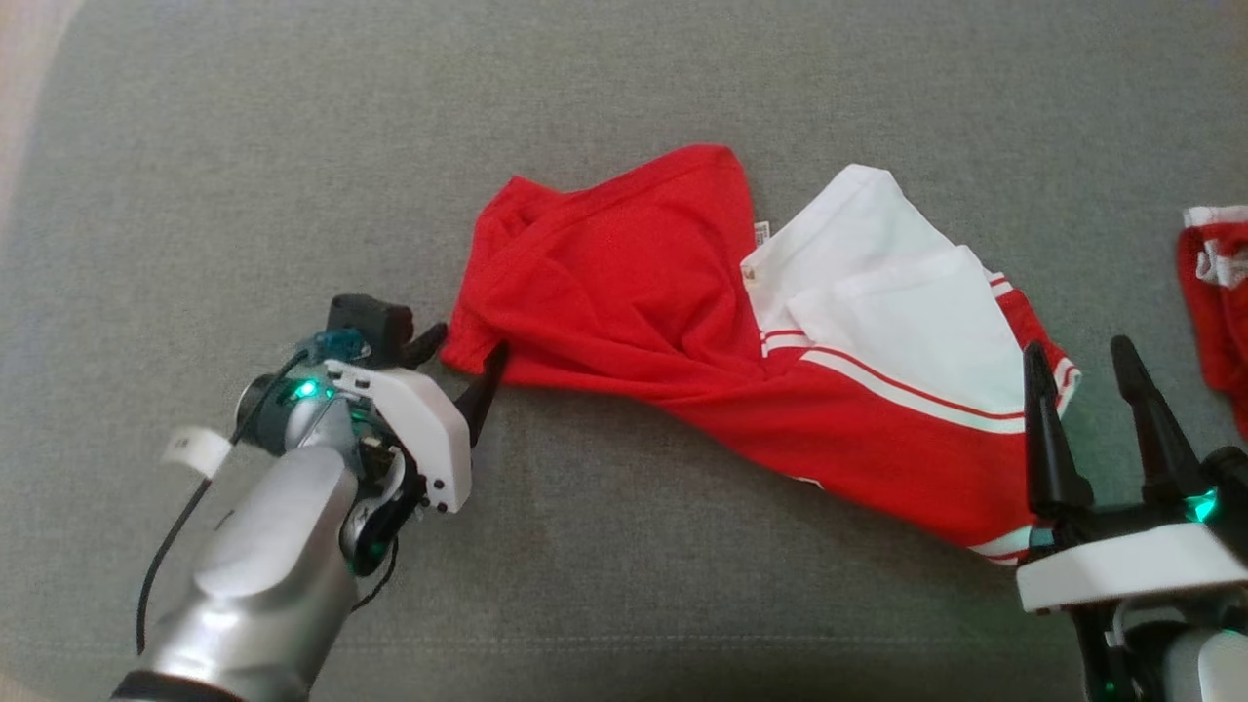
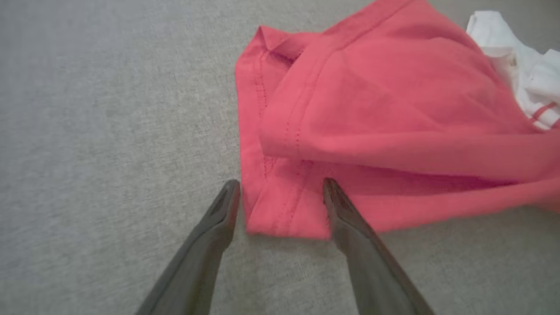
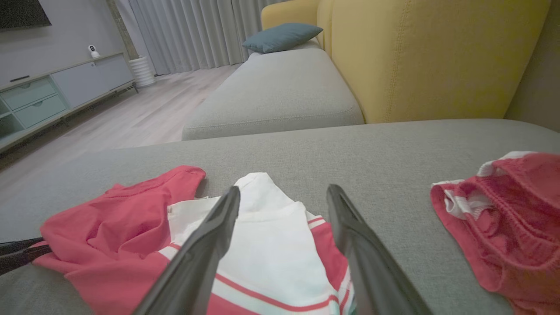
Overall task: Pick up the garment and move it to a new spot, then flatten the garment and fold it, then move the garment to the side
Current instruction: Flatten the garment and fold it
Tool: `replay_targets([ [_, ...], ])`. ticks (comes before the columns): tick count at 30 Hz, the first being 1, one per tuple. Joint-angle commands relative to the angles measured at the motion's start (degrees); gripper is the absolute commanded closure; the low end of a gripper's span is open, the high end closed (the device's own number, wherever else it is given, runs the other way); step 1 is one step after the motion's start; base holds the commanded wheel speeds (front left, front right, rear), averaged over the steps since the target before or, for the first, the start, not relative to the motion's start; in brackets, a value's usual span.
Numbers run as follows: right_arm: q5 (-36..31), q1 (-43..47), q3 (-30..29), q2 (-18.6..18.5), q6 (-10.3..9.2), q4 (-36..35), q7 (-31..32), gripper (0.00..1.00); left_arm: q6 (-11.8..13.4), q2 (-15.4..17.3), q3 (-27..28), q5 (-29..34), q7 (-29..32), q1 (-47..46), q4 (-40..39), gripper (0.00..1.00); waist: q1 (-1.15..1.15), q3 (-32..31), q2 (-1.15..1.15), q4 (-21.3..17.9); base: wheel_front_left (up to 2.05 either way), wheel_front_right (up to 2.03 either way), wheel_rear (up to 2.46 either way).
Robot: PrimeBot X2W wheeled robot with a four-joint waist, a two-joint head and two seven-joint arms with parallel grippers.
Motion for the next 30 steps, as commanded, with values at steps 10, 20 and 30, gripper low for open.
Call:
replay_targets([
  [10, 1.1, -1.2, 0.2, -0.6, 0.37, -0.7, -1.0, 0.00, -3.2, 1.6, -2.8, -3.1, 0.3, -4.3, 1.8, 1.00, 0.00, -0.4, 0.00, -0.3, 0.00, 0.00, 0.00],
  [20, 2.3, 0.2, -0.8, -0.6, 0.37, 0.3, -0.8, 0.00, 0.2, 6.2, 0.1, -4.7, -5.8, 3.4, -12.4, 1.00, 0.00, -3.9, 0.00, 2.5, 0.00, 0.00, 0.00],
  [30, 3.5, 1.1, -1.2, -0.6, 0.37, 1.1, -0.8, 0.00, 10.8, 13.2, 5.2, -7.0, -3.3, 16.8, -39.2, 1.00, 0.00, -6.3, 0.00, 6.9, 0.00, 0.00, 0.00],
])
